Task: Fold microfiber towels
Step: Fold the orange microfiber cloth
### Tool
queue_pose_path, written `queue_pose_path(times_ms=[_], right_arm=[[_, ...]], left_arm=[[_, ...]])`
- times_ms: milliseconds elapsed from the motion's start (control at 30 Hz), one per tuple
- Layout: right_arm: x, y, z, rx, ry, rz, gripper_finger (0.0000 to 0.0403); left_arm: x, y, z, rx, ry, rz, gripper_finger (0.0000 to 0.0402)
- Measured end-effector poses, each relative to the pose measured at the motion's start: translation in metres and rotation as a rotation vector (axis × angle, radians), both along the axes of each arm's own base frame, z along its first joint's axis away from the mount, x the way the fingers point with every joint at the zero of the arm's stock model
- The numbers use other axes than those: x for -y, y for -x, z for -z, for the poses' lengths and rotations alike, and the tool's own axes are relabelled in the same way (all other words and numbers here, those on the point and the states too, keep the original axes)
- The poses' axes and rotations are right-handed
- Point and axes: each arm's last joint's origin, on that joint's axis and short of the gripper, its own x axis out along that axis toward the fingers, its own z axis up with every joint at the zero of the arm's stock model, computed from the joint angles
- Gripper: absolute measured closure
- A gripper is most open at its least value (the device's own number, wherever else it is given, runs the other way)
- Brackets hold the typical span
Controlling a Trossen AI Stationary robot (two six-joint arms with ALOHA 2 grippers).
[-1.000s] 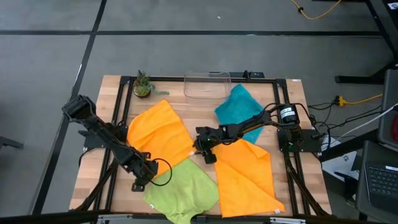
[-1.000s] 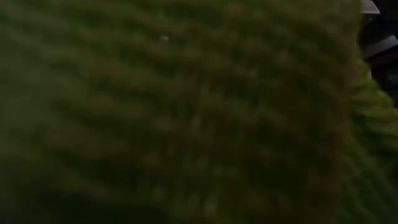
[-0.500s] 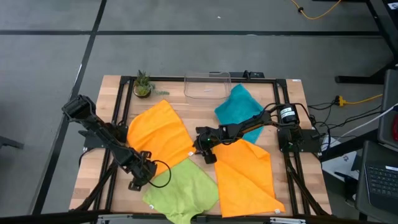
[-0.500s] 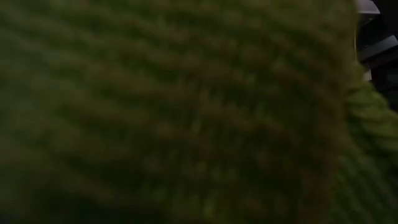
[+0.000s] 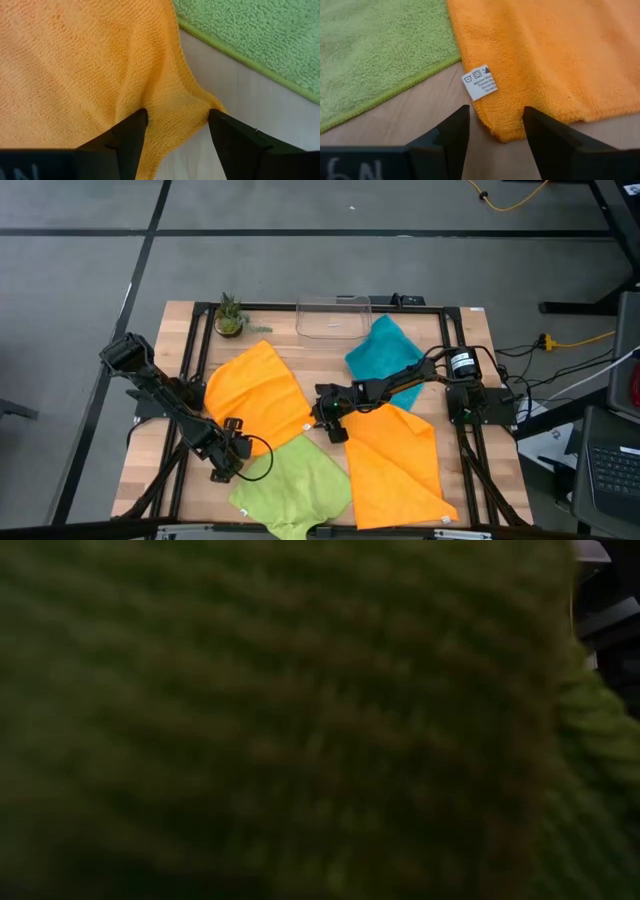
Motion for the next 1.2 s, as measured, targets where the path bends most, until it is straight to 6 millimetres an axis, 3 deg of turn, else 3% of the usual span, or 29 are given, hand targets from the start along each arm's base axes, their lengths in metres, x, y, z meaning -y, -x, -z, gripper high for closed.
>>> queue_pose_path(times_ms=[233, 533, 700, 900, 1033, 1200], right_arm=[[0.000, 0.000, 0.000, -0.005, -0.019, 0.035, 0.0250], [0.001, 0.000, 0.000, -0.006, -0.033, 0.066, 0.0379], [0.001, 0.002, -0.008, -0.027, -0.065, 0.096, 0.0394], [0.002, 0.004, -0.047, -0.032, -0.015, 0.145, 0.0398], [-0.002, 0.014, -0.075, -0.031, -0.006, 0.144, 0.0399], [-0.009, 0.034, -0.106, -0.064, -0.003, 0.170, 0.0400]], left_arm=[[0.000, 0.000, 0.000, 0.002, 0.001, -0.001, 0.0251], [0.002, -0.004, 0.000, 0.062, -0.002, -0.010, 0.0385], [0.004, -0.012, -0.011, 0.071, -0.027, -0.029, 0.0399], [0.009, -0.037, -0.052, 0.142, -0.062, -0.090, 0.0401], [0.011, -0.053, -0.084, 0.230, -0.090, -0.136, 0.0401], [0.013, -0.064, -0.105, 0.336, -0.103, -0.175, 0.0401]])
